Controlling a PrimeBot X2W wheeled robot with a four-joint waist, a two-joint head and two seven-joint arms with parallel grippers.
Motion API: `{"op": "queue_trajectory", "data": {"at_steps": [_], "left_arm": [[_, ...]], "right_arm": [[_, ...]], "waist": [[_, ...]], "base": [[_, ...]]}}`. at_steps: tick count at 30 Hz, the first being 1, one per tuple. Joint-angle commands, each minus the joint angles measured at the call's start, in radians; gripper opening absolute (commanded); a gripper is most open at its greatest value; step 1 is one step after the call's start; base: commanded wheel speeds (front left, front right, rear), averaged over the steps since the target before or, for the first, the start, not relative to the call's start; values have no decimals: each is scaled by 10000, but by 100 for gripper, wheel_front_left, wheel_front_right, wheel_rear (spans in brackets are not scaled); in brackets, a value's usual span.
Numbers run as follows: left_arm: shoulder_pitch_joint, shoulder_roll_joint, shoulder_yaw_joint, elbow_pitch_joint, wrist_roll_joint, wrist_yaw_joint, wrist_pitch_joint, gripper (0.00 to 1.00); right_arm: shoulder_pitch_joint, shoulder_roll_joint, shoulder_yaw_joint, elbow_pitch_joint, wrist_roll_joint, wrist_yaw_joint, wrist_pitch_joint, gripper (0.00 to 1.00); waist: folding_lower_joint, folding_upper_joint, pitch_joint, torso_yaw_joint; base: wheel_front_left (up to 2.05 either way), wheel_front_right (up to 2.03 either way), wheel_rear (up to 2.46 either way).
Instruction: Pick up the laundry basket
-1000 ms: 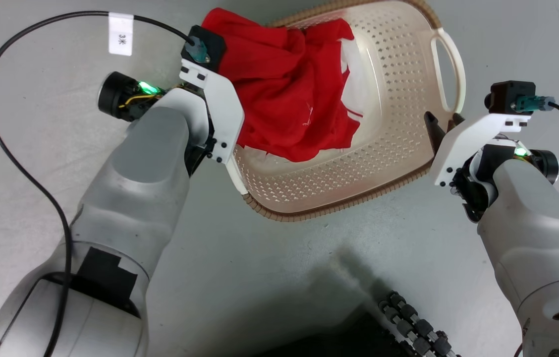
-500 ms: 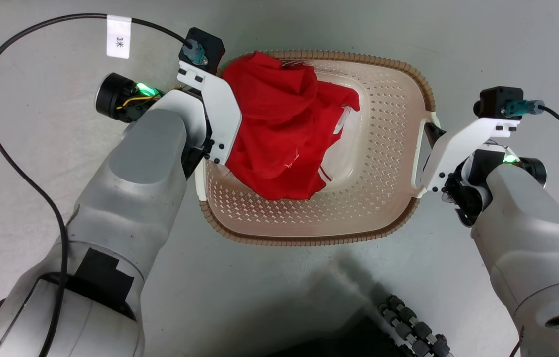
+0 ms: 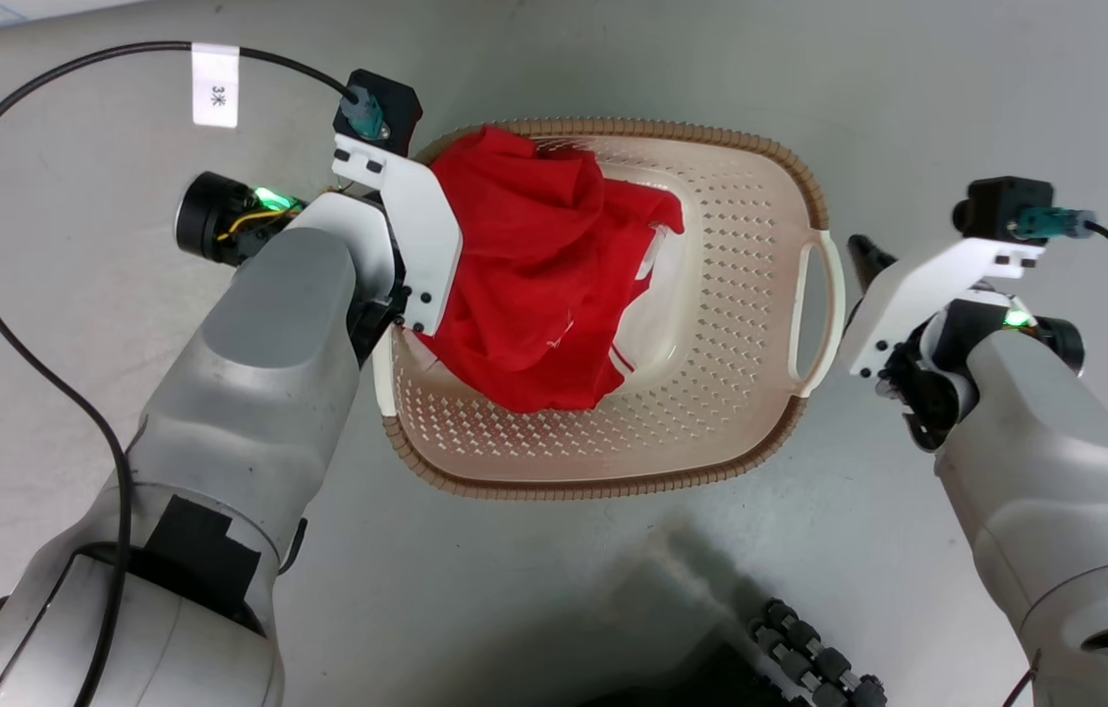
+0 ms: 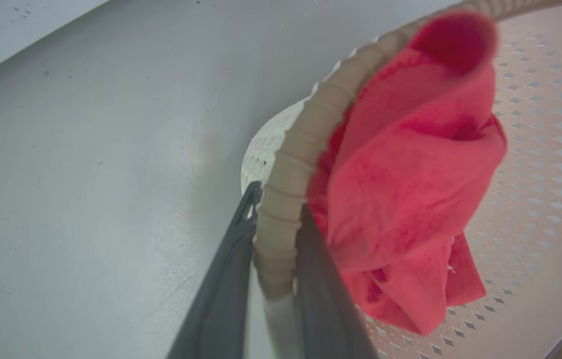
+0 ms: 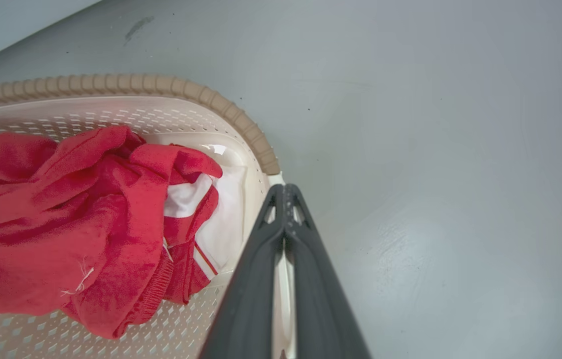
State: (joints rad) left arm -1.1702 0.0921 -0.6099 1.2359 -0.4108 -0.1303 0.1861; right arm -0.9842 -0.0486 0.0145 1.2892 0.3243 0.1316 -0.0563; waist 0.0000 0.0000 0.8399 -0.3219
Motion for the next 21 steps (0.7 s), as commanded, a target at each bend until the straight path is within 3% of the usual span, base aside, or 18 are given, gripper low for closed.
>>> {"op": "queue_trajectory", "data": {"at_steps": [1,6,7,8,9,14,21], "left_arm": [[119,-1,5,31,-101,-13,-4,0],[209,16,53,152,-262,-13,45,0],[234,25,68,174,-294,-4,57,0],[263,32,92,189,-330,13,73,0],[293,38,101,209,-363,31,60,0],[397,65,168,298,-518,88,103,0],[416,82,236,361,-712,191,60,0]], "right_arm": [[-128,-84,-201,-4,-130,-17,-254,0],[-161,-100,-875,-4,-447,-17,-1037,0],[-121,-82,-997,-2,-423,-17,-1120,13],[-62,-63,-1076,-4,-454,-17,-1216,44],[-28,-52,-1152,-4,-476,-17,-1354,100],[240,-8,-1330,-4,-44,-17,-1768,100],[705,-7,-243,-123,1176,-17,-1177,100]], "waist": [[0,0,-99,-57],[0,0,-231,-116],[0,0,-258,-134],[0,0,-280,-155],[0,0,-299,-179],[0,0,-361,-271],[0,0,-347,-370]], "base": [[0,0,0],[0,0,0],[0,0,0],[0,0,0],[0,0,0],[0,0,0],[0,0,0]]}}
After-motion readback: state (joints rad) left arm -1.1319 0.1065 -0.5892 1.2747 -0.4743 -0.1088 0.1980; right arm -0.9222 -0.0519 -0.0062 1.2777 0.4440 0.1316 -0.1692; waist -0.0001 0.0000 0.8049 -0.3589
